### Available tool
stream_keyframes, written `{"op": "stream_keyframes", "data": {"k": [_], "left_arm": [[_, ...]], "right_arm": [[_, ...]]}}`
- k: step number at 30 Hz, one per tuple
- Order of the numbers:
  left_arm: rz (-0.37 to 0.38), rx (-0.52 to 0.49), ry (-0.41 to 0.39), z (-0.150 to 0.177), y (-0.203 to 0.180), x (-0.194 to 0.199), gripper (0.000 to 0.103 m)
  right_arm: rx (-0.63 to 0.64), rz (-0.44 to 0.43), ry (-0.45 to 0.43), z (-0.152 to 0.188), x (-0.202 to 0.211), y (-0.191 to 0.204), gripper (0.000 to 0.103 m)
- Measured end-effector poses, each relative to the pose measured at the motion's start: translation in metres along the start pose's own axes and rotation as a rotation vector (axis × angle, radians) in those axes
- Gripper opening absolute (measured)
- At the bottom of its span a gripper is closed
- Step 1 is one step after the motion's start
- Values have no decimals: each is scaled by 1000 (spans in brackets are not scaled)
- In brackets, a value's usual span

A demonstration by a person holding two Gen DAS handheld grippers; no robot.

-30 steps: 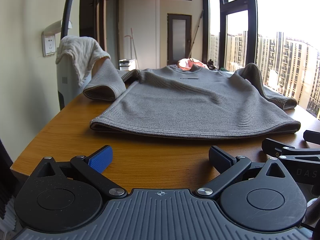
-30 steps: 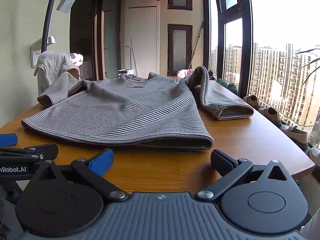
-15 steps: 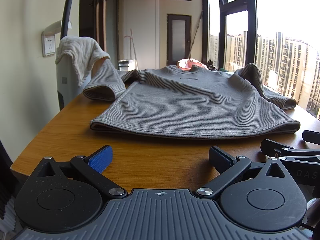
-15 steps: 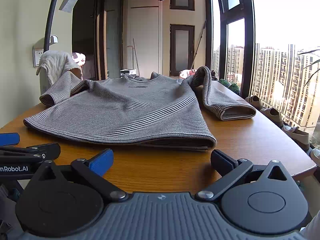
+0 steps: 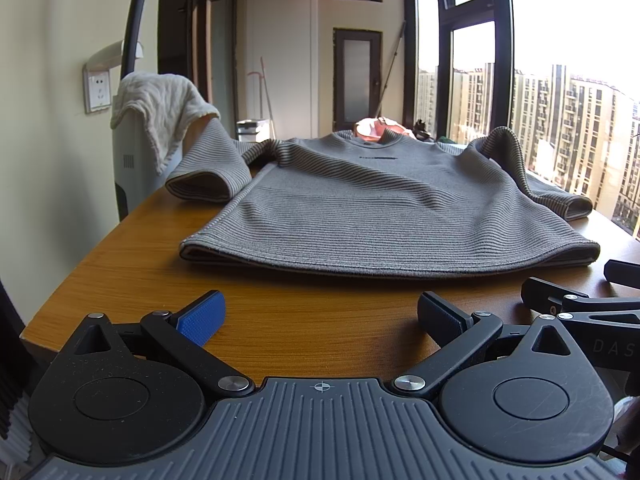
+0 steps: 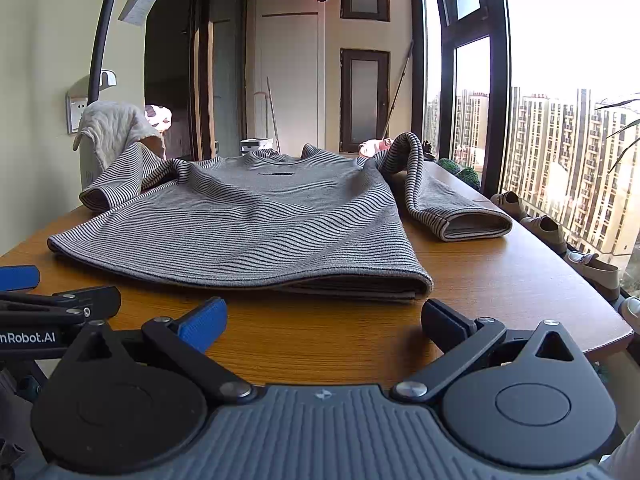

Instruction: Fold clothes

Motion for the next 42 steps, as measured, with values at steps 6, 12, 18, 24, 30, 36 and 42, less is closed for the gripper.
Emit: {"op": "stream_keyframes", "data": {"k": [6, 12, 18, 24, 30, 36, 42], "left_arm": [[0, 0, 0, 0, 0, 0, 103], [0, 0, 0, 0, 0, 0, 103], [16, -12, 20, -3, 2, -2, 103], [149, 30, 95, -42, 12, -13, 103], [266, 20, 105, -111, 0, -44, 103], [289, 75, 204, -121, -10, -123, 103], [319, 137, 285, -103, 5, -150, 103]], "right_arm": [[0, 0, 1, -1, 0, 0, 103], [0, -1, 1, 0, 0, 0, 103], [-4, -19, 31, -5, 1, -3, 103], [-13, -20, -99, -48, 19, -26, 103], [91, -95, -103, -110, -21, -41, 103], [-184, -313, 164, -124, -120, -65, 103], [-135, -313, 276, -103, -146, -67, 103]]}}
Point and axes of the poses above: each gripper's, at about its wrist camera, not at the fingertips, and x roughly against the way its jaws point, y to its left, z to its underside, the point moved 3 cm from there along -x, roughly the way its jaws point, and after that the axes turned 13 degrees about -z, right-handed, at the moved point
